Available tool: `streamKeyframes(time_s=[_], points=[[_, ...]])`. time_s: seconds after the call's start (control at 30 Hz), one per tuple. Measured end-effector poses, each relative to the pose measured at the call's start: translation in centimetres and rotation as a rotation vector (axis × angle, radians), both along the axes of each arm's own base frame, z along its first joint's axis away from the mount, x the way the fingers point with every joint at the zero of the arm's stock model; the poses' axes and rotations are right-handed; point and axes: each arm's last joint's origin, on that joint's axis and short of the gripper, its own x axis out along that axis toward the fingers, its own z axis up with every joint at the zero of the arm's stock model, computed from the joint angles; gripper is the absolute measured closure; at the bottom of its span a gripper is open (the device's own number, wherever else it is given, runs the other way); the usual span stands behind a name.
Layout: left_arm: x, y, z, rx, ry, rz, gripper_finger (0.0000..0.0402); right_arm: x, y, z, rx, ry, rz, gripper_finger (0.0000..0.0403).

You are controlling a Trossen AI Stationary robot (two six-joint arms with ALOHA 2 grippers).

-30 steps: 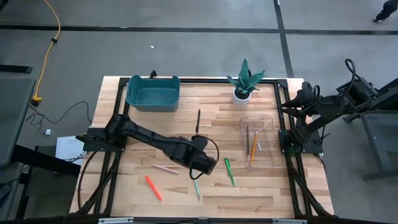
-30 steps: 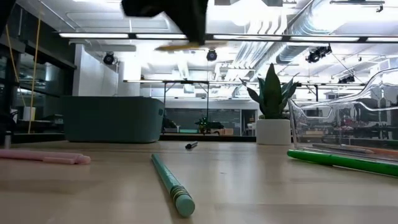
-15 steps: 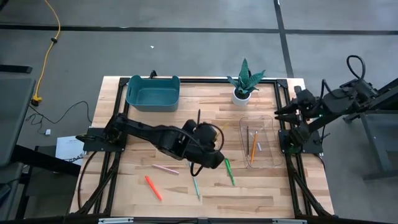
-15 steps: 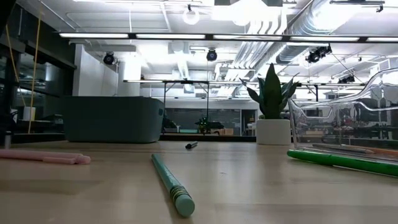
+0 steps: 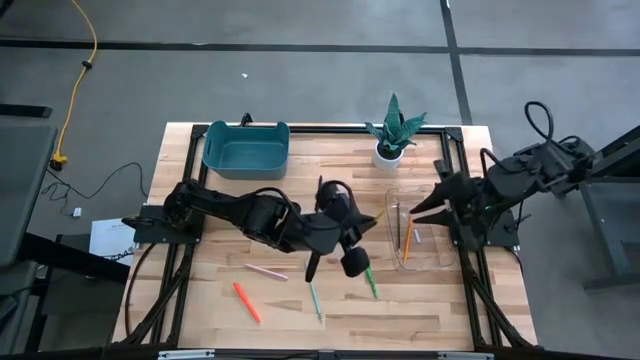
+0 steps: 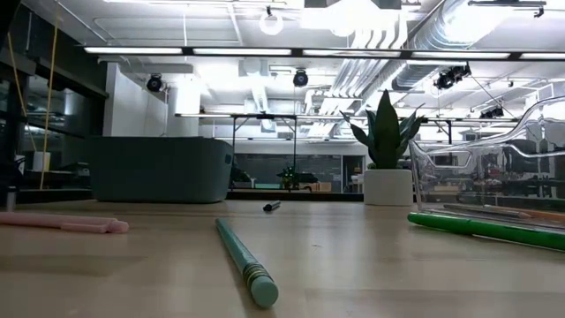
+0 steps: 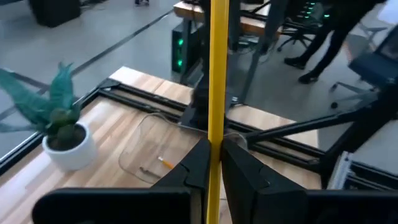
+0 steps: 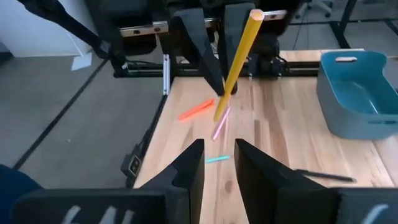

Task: Sort pens & pencils
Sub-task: Put the yellow pencil into the transparent bin

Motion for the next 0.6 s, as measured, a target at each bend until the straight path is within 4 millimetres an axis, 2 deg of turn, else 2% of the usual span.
streamKeyframes(time_s=[0.23, 0.6], points=[[0.2, -0.1, 0.4, 0.027, -0.028, -0.046, 0.0376, -0.1, 0.0, 0.6, 0.021, -0.061, 0.005, 0.0324], [0.6, -0.3, 1.2, 0.064, -0.09, -0.121, 0.0376, 1.4, 0.8, 1.0, 0.046, -0.122, 0.055, 0.0324]])
